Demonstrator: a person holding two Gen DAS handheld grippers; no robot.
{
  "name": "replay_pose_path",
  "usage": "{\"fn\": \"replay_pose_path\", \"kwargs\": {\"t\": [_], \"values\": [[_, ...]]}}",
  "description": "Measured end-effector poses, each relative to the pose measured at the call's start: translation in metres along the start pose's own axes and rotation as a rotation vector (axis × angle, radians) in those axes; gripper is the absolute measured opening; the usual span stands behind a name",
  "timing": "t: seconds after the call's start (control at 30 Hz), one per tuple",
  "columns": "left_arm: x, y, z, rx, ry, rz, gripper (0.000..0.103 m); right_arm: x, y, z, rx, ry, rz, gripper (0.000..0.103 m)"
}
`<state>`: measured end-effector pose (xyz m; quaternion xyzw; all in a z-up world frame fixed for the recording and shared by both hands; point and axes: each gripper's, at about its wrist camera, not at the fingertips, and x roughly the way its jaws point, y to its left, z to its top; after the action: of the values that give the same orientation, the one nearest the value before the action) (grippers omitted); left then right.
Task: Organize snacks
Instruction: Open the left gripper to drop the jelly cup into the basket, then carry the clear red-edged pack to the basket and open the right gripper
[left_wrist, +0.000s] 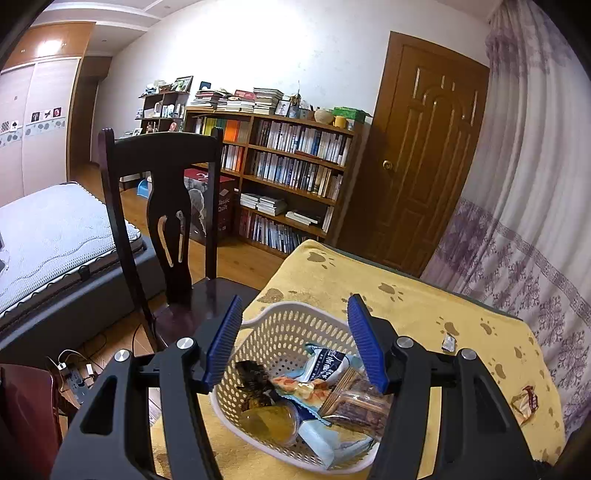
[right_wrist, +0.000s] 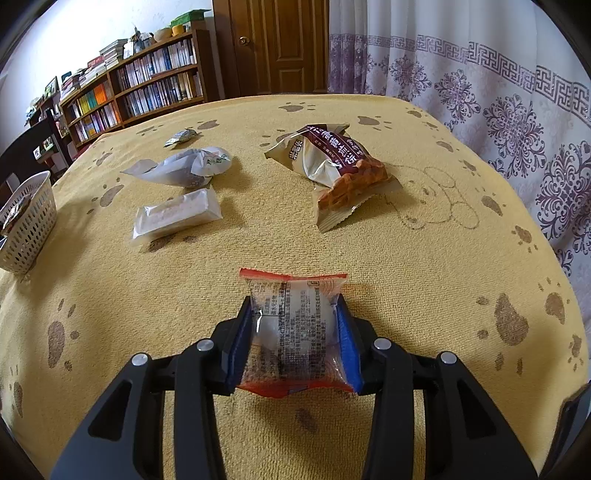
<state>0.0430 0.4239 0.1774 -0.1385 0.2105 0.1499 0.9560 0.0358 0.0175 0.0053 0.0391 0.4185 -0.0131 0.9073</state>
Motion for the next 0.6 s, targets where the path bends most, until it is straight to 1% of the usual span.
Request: {"fn": "replay_pose_path", "kwargs": {"t": [0.13,0.27,0.33,0.4,0.47,0.5,0.6], "values": [[-0.004,0.003,0.000,-0.006,-0.005,-0.005,0.061,-0.005,0.000,0.006,0.025,0.009,0.083,0.041],[-0.007,0.003,0.000,-0.003,-0.013,-0.014,0.061,-0.018,0.012,0.015,0.010,-0.022,0.127,0.041],[-0.009,0.002,0.001,-0.002,-0.017,-0.021,0.064,-0.026,0.021,0.023,-0.006,-0.038,0.157,0.041],[-0.012,0.003,0.001,-0.003,-0.024,-0.024,0.073,-0.033,0.033,0.030,-0.027,-0.052,0.187,0.041],[-0.017,0.004,0.002,-0.005,-0.037,-0.027,0.079,-0.039,0.047,0.037,-0.049,-0.062,0.220,0.041],[-0.018,0.005,0.003,-0.006,-0.042,-0.029,0.080,-0.042,0.056,0.041,-0.059,-0.064,0.242,0.041],[-0.023,0.007,0.004,-0.016,-0.061,-0.033,0.082,-0.049,0.084,0.055,-0.098,-0.067,0.312,0.041]]}}
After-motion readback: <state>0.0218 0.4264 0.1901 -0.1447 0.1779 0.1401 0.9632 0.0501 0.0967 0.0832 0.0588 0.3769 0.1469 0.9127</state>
